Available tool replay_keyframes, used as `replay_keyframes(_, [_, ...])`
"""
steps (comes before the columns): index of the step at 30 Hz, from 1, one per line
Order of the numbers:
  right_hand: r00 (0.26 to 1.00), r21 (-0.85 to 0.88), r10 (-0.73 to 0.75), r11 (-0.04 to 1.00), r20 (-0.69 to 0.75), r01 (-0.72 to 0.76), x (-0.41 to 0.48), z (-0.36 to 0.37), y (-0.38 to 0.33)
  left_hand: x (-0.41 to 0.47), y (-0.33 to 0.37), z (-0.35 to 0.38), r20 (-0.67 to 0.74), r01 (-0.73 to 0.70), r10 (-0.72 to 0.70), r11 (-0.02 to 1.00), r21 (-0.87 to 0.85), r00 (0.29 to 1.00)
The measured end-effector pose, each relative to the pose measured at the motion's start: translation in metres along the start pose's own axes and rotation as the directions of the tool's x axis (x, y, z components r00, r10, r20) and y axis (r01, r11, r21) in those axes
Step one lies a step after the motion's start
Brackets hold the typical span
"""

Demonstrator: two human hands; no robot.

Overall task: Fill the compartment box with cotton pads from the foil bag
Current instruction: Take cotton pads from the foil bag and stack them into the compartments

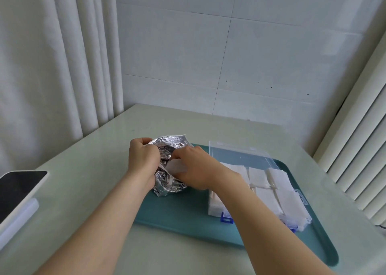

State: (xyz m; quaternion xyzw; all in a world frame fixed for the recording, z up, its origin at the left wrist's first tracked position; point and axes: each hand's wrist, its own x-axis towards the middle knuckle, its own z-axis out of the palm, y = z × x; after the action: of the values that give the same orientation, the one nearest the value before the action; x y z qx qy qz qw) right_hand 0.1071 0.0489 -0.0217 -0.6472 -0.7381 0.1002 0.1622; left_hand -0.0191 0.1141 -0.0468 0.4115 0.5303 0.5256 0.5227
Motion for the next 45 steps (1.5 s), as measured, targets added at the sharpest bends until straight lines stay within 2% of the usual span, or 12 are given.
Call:
replay_keyframes(7, [0.995, 0.050, -0.058, 0.997, -0.075, 0.062, 0.000, -0.001, 0.004, 0.003, -0.006, 0.001, 0.014, -0.001, 0.001, 1.000, 0.005, 1.000])
replay_keyframes(12, [0.993, -0.061, -0.110, 0.992, -0.038, 0.108, 0.002, 0.000, 0.002, 0.002, -0.005, 0.002, 0.029, -0.016, 0.016, 1.000, 0.022, 0.999])
replay_keyframes(15, [0.990, -0.054, -0.136, 0.989, 0.021, 0.137, 0.001, 0.000, 0.003, 0.001, -0.003, 0.001, 0.044, -0.036, 0.035, 0.999, 0.020, 0.998])
replay_keyframes(22, [0.989, 0.120, -0.144, 0.983, 0.036, 0.139, -0.002, -0.001, 0.014, 0.005, -0.005, 0.000, 0.030, -0.130, 0.129, 0.991, 0.037, 0.991])
replay_keyframes(26, [0.975, 0.320, 0.022, 0.946, -0.220, 0.051, 0.001, -0.011, 0.019, 0.003, -0.004, -0.002, 0.018, -0.202, 0.201, 0.974, 0.099, 0.979])
replay_keyframes(30, [0.912, 0.586, 0.184, 0.807, -0.367, 0.073, -0.004, -0.026, 0.020, -0.001, -0.002, -0.004, 0.022, -0.216, 0.215, 0.969, 0.120, 0.976])
replay_keyframes(36, [0.934, 0.761, 0.201, 0.641, -0.294, 0.102, -0.024, -0.044, 0.025, -0.021, 0.011, -0.003, 0.122, -0.344, 0.321, 0.866, 0.364, 0.939])
replay_keyframes(38, [0.935, 0.785, 0.212, 0.611, -0.283, 0.100, -0.031, -0.046, 0.030, -0.027, 0.012, 0.000, 0.089, -0.443, 0.452, 0.786, 0.432, 0.888])
replay_keyframes(39, [0.938, 0.792, 0.214, 0.603, -0.271, 0.092, -0.035, -0.047, 0.032, -0.030, 0.012, 0.002, 0.066, -0.523, 0.553, 0.735, 0.431, 0.831])
replay_keyframes(42, [0.955, 0.815, 0.192, 0.575, -0.224, 0.075, -0.046, -0.047, 0.037, -0.037, 0.009, 0.009, 0.052, -0.773, 0.812, 0.532, 0.344, 0.582])
replay_keyframes(43, [0.957, 0.817, 0.192, 0.572, -0.217, 0.071, -0.049, -0.046, 0.037, -0.039, 0.008, 0.012, 0.068, -0.827, 0.856, 0.470, 0.310, 0.512])
replay_keyframes(45, [0.950, 0.809, 0.216, 0.584, -0.226, 0.060, -0.056, -0.048, 0.037, -0.048, 0.005, 0.021, 0.135, -0.892, 0.892, 0.399, 0.213, 0.431])
